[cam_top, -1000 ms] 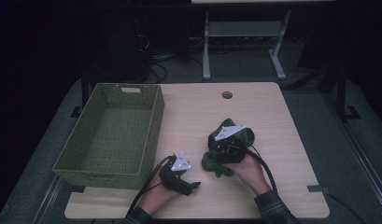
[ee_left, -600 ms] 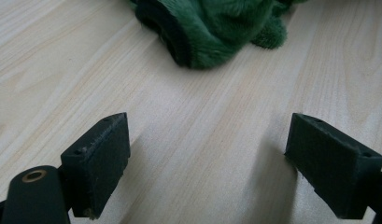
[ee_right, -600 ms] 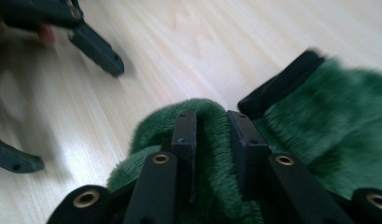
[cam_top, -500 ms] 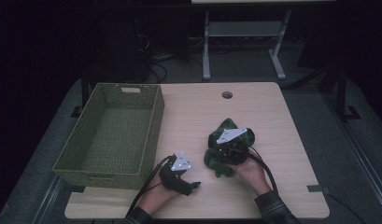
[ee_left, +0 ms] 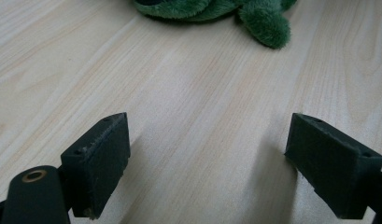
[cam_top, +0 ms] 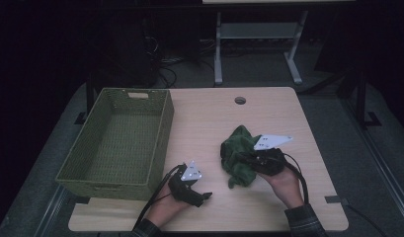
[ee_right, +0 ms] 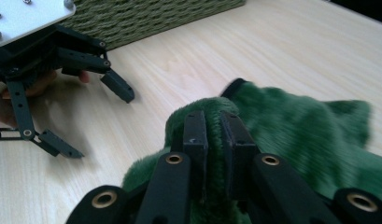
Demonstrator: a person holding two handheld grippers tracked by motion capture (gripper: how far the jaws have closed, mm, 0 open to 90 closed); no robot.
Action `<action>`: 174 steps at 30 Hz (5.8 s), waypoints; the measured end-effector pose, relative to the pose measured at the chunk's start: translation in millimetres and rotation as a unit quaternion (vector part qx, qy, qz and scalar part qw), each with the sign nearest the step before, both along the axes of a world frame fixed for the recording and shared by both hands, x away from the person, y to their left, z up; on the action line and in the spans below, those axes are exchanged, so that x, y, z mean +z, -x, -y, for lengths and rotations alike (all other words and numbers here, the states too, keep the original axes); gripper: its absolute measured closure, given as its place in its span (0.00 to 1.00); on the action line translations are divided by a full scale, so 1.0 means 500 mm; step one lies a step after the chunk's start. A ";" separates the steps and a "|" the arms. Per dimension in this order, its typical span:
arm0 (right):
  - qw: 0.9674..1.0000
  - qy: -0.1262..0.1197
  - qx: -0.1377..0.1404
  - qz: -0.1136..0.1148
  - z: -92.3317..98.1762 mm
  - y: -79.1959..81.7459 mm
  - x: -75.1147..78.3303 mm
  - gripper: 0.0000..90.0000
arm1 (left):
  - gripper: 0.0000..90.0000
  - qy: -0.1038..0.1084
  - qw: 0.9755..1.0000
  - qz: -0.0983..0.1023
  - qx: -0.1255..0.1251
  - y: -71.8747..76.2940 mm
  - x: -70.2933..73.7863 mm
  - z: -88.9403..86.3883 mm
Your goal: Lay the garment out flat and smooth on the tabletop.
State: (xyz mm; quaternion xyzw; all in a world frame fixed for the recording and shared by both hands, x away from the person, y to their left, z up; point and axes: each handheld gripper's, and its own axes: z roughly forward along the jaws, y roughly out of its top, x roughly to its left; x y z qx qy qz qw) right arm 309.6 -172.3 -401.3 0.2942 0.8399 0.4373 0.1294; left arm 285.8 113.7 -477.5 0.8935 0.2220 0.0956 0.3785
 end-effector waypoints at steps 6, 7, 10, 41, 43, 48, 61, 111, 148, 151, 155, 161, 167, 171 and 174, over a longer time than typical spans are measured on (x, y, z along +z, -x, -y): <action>1.000 -0.006 -0.016 0.004 0.043 0.013 -0.004 0.91 | 0.15 0.003 1.000 -0.002 0.002 0.001 -0.001 0.000; 1.000 -0.005 -0.023 0.001 0.059 0.019 -0.010 0.91 | 0.15 0.003 1.000 -0.002 0.002 0.000 -0.001 0.000; 0.999 -0.006 -0.036 -0.001 0.083 0.030 -0.019 0.91 | 0.15 0.003 1.000 -0.002 0.001 0.000 -0.001 0.000; 0.995 -0.036 -0.092 -0.020 0.192 0.073 -0.011 0.79 | 0.15 0.003 1.000 -0.002 0.004 0.000 -0.001 0.000; 0.996 -0.032 -0.079 -0.021 0.169 0.056 0.000 0.78 | 0.15 0.003 1.000 0.001 0.004 -0.001 -0.001 0.000; 0.998 -0.023 -0.060 -0.027 0.118 0.015 0.005 0.76 | 0.15 0.002 1.000 0.003 0.003 -0.001 -0.001 0.000; 0.996 0.007 -0.043 -0.082 0.086 -0.025 -0.036 0.94 | 0.15 0.002 1.000 -0.001 0.004 0.000 -0.001 0.000; 0.989 -0.045 -0.099 -0.101 0.250 0.190 -0.102 0.54 | 0.43 0.046 0.998 -0.001 -0.044 -0.077 0.058 0.130; 0.989 0.095 -0.089 -0.069 0.177 0.101 -0.121 0.93 | 0.90 0.043 0.995 -0.085 0.032 0.041 0.030 -0.016; 0.990 0.088 -0.087 -0.069 0.176 0.104 -0.122 0.91 | 0.84 0.049 0.995 -0.082 0.028 0.040 0.033 -0.015; 0.992 0.064 -0.086 -0.063 0.180 0.112 -0.110 0.77 | 0.70 0.059 0.996 -0.060 0.027 0.044 0.055 -0.015; 0.995 0.024 -0.090 -0.044 0.188 0.112 -0.069 0.68 | 0.60 0.072 0.996 -0.045 0.037 0.022 0.090 -0.015; 0.995 0.012 -0.089 -0.030 0.170 0.071 -0.036 0.65 | 0.55 0.063 0.996 -0.032 0.051 -0.038 0.099 0.007; 0.995 0.003 -0.088 -0.038 0.148 0.024 -0.026 0.58 | 0.48 0.064 0.996 -0.032 0.060 -0.086 0.104 0.015; 0.995 -0.002 -0.088 -0.043 0.139 0.001 -0.024 0.54 | 0.46 0.062 0.996 -0.022 0.066 -0.120 0.104 0.021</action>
